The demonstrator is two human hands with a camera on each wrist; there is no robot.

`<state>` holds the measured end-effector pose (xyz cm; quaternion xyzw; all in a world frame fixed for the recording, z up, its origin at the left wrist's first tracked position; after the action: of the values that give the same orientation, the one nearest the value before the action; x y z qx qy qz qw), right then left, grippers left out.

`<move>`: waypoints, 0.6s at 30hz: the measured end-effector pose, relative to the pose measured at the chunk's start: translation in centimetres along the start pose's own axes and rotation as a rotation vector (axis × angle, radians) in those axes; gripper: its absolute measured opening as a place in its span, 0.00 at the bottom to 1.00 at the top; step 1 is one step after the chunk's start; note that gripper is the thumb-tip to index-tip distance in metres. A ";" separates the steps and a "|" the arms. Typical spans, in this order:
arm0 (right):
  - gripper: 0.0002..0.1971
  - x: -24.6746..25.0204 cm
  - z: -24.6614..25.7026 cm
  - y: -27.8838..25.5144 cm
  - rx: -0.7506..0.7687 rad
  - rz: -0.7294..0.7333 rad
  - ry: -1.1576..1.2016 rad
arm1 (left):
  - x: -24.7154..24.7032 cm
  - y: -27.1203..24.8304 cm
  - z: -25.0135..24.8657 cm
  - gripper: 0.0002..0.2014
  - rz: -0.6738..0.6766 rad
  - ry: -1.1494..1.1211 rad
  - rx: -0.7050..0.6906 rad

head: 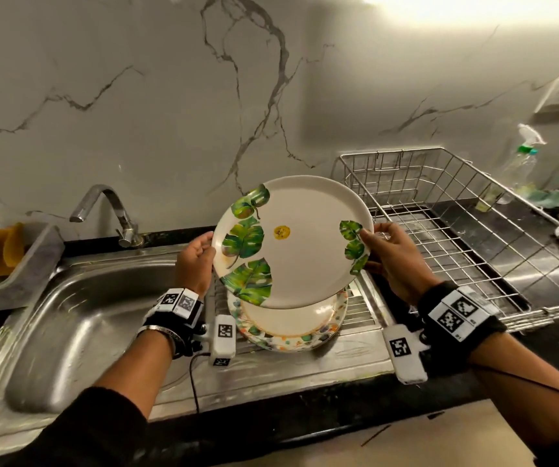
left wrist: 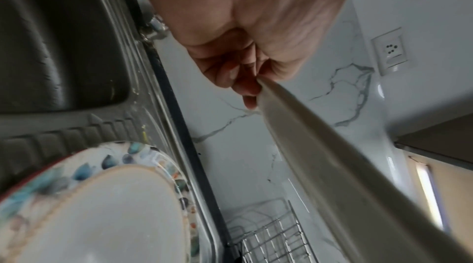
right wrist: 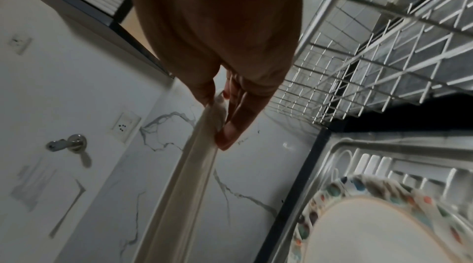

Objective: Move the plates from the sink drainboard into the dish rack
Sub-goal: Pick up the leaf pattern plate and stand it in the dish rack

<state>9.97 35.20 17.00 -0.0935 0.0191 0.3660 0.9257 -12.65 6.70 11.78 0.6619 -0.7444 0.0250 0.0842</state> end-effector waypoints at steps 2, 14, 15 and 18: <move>0.17 1.0 1.2 0.1 0.011 -0.009 0.005 | -0.8 -0.2 -1.5 0.19 -0.012 -0.017 -0.026; 0.20 13.8 9.0 1.9 0.177 -0.012 0.070 | -12.9 -5.2 -9.9 0.13 0.139 -0.203 -0.056; 0.18 15.4 9.4 2.3 0.184 -0.023 0.072 | -14.4 -5.8 -10.6 0.15 0.159 -0.193 -0.061; 0.08 19.7 10.4 3.6 0.195 -0.081 0.089 | -17.9 -7.4 -12.3 0.19 0.221 -0.154 -0.097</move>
<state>21.62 52.96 24.59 -0.0197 0.0917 0.3200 0.9428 -2.23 25.23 20.48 0.5709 -0.8174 -0.0525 0.0555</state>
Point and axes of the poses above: each hand's wrist, its own y-axis towards the middle knuckle, its own x-axis out of the back of the hand, z = x × y, the point moved 8 cm from there along y, towards the middle knuckle, and after that the axes turned 7 degrees about -z, right-handed, at the moved point
